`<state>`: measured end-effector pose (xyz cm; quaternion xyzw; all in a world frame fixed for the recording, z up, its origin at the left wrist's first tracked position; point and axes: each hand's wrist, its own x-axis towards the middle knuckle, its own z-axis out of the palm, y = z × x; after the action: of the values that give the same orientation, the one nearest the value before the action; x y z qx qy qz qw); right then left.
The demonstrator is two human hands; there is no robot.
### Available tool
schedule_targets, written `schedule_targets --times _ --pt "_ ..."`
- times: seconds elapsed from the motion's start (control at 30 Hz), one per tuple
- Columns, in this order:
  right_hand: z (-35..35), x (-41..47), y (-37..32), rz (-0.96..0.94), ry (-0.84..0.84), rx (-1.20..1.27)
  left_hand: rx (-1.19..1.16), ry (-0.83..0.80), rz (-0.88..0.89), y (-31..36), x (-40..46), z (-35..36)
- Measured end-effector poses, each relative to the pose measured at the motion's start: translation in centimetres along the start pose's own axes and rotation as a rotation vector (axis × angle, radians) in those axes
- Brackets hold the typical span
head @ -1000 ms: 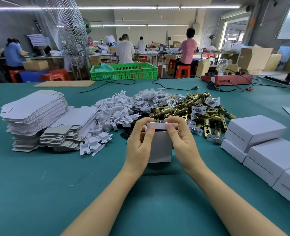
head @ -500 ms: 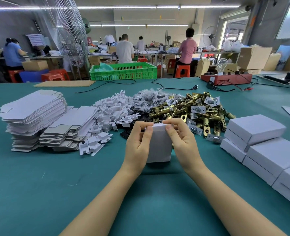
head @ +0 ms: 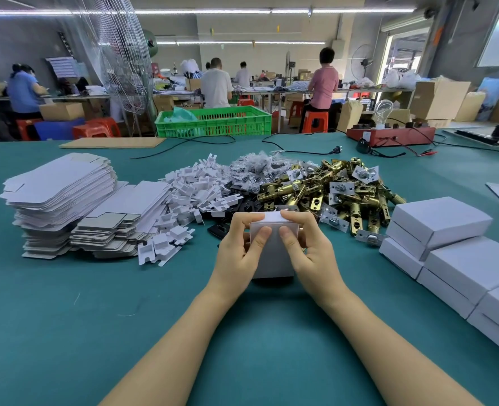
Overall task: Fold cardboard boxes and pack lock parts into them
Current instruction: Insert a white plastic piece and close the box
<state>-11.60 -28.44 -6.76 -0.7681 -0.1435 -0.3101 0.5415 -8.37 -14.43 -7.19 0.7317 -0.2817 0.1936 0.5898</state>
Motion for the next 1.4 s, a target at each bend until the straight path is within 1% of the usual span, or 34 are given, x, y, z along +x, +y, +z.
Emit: schedule_targets --times 0.27,0.4,0.47,0.53,0.57,0.67,0.7,0.77,0.9,0.97,1.03,1.07,1.13,1.2,1.23,1.4 --pt "-0.2 0.1 0.3 -0.033 -0.012 -0.122 0.083 0.007 0.152 -0.8 -0.1 0.0" --pt "-0.5 0.2 0.5 0.008 -0.096 -0.176 0.078 -0.038 0.05 -1.4 -0.2 -0.2" --pt "-0.3 0.2 0.5 0.025 -0.093 -0.165 0.058 -0.041 -0.037 -1.6 0.0 -0.3" --pt "-0.3 0.2 0.5 0.048 -0.022 -0.143 -0.005 -0.016 -0.139 -1.6 0.2 -0.3" --pt "-0.4 0.2 0.4 0.093 0.031 -0.119 -0.058 0.009 -0.189 -1.6 0.3 -0.4" --pt "-1.7 0.7 -0.5 0.334 0.208 0.065 -0.189 0.078 -0.319 -1.7 0.7 -0.5" --pt "-2.4 1.2 -1.1 0.386 0.261 0.108 -0.207 0.078 -0.362 -1.7 0.8 -0.5" --pt "-4.2 2.3 -2.8 0.428 0.364 0.168 -0.22 0.051 -0.422 -1.6 0.9 -0.4" --pt "-10.3 4.2 -6.0 0.458 0.615 0.263 -0.16 -0.025 -0.448 -1.5 0.7 -0.3" --pt "-13.6 4.0 -6.7 0.444 0.787 0.166 -0.132 -0.05 -0.451 -1.5 0.7 -0.3" --pt "-16.5 3.0 -6.4 0.472 0.952 -0.071 -0.108 -0.063 -0.452 -1.4 0.7 -0.3" --pt "-17.7 2.3 -6.1 0.508 1.002 -0.209 -0.103 -0.066 -0.453 -1.3 0.7 -0.3" --pt "-19.5 0.9 -5.5 0.594 1.043 -0.435 -0.091 -0.075 -0.453 -1.3 0.7 -0.2" --pt "-20.7 -0.3 -5.0 0.693 1.03 -0.57 -0.078 -0.083 -0.45 -1.2 0.7 -0.2" --pt "-21.0 -0.7 -4.8 0.741 0.996 -0.621 -0.074 -0.085 -0.449 -1.2 0.7 -0.3" --pt "-21.0 -0.9 -3.9 0.912 0.823 -0.747 -0.047 -0.1 -0.449 -1.2 0.6 -0.2"
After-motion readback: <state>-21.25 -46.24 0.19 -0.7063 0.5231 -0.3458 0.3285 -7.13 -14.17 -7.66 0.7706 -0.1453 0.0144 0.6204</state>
